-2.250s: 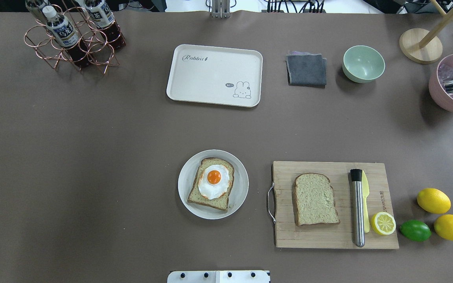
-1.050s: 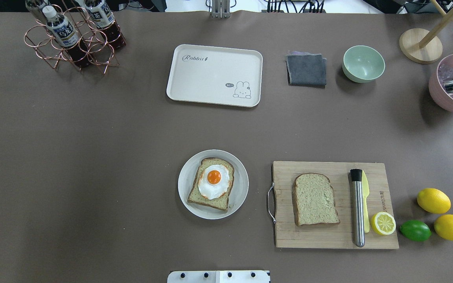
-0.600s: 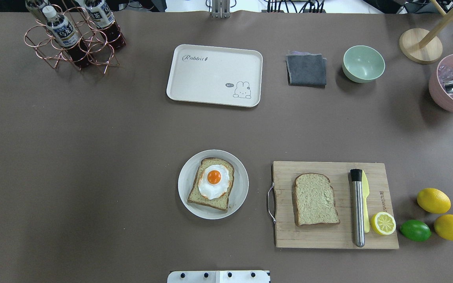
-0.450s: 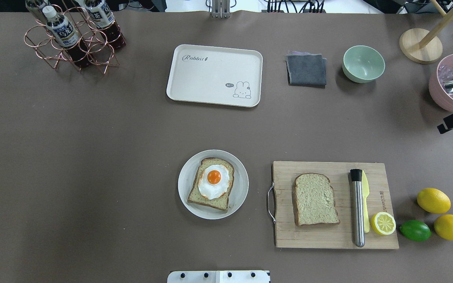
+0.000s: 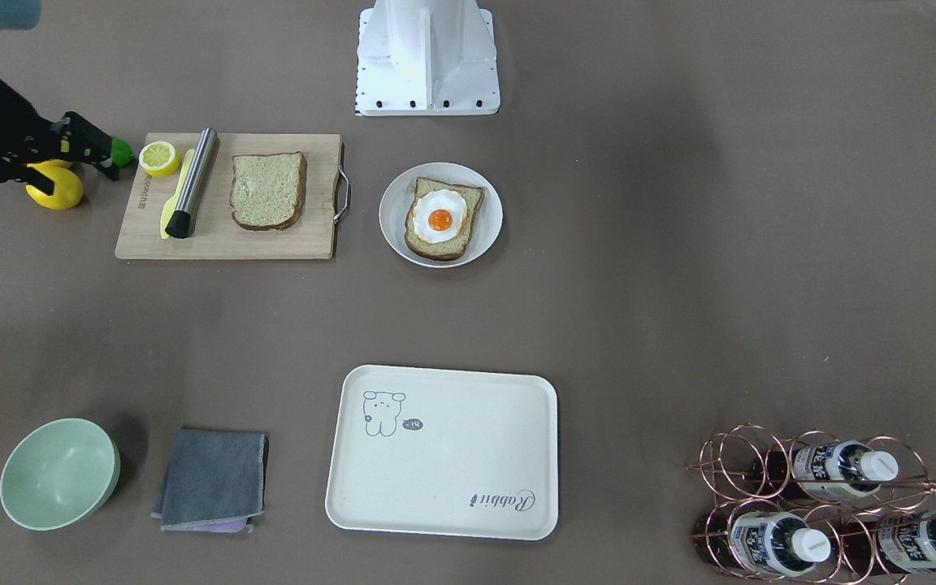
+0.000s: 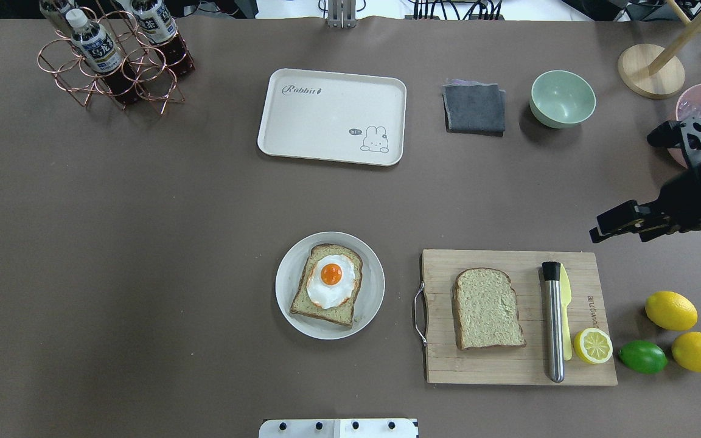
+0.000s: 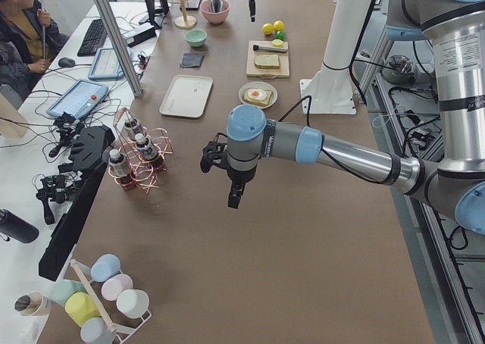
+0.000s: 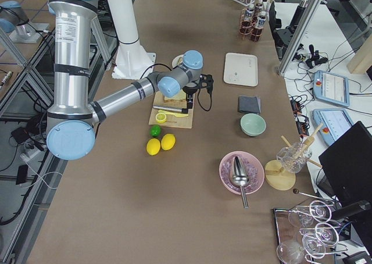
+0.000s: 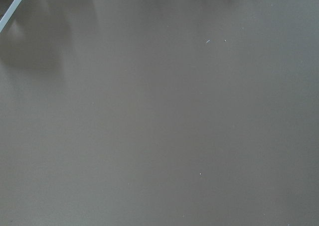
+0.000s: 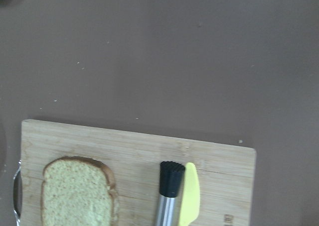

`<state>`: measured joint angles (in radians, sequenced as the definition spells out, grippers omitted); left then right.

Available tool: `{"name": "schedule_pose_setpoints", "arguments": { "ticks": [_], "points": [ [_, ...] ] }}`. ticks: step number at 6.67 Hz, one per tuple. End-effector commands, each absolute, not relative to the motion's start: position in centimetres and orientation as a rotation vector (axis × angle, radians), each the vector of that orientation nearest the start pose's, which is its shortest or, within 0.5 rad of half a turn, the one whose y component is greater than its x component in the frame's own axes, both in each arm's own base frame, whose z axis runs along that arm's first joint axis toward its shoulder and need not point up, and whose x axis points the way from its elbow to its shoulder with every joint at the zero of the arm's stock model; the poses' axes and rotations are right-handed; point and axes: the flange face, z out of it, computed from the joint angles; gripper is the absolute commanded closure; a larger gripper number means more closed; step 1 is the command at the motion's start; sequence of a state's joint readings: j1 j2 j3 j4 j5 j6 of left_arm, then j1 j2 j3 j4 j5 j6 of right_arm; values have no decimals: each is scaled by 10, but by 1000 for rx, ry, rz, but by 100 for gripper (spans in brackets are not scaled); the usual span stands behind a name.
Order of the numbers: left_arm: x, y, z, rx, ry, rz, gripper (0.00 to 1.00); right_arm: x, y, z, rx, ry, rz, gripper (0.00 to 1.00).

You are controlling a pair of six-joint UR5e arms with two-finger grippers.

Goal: Make sandwich and place on tray
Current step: 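Move the right gripper over the plain bread slice on the cutting board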

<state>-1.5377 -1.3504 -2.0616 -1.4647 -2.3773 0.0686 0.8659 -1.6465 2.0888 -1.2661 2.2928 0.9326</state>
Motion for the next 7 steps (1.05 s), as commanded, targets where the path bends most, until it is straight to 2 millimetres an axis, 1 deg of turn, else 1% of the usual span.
{"name": "schedule_pose_setpoints", "arguments": {
  "ticks": [1, 2, 3, 5, 6, 7],
  "points": [
    [-47, -399, 533, 176, 801, 168, 3, -334, -333, 408, -4, -991, -14, 2],
    [-47, -401, 535, 188, 799, 171, 3, -362, -330, 419, -18, -1000, 2, 3],
    [-47, -401, 535, 190, 801, 172, 3, -375, -321, 424, -22, -1013, 10, 6],
    [-47, -401, 532, 196, 802, 175, 3, -391, -308, 424, -21, -1005, 9, 14],
    [-47, -401, 532, 196, 802, 175, 3, -399, -304, 425, -20, -1001, 0, 18],
    [-47, -401, 532, 198, 800, 177, 3, -404, -306, 425, -24, -1002, 6, 33]
  ]
}}
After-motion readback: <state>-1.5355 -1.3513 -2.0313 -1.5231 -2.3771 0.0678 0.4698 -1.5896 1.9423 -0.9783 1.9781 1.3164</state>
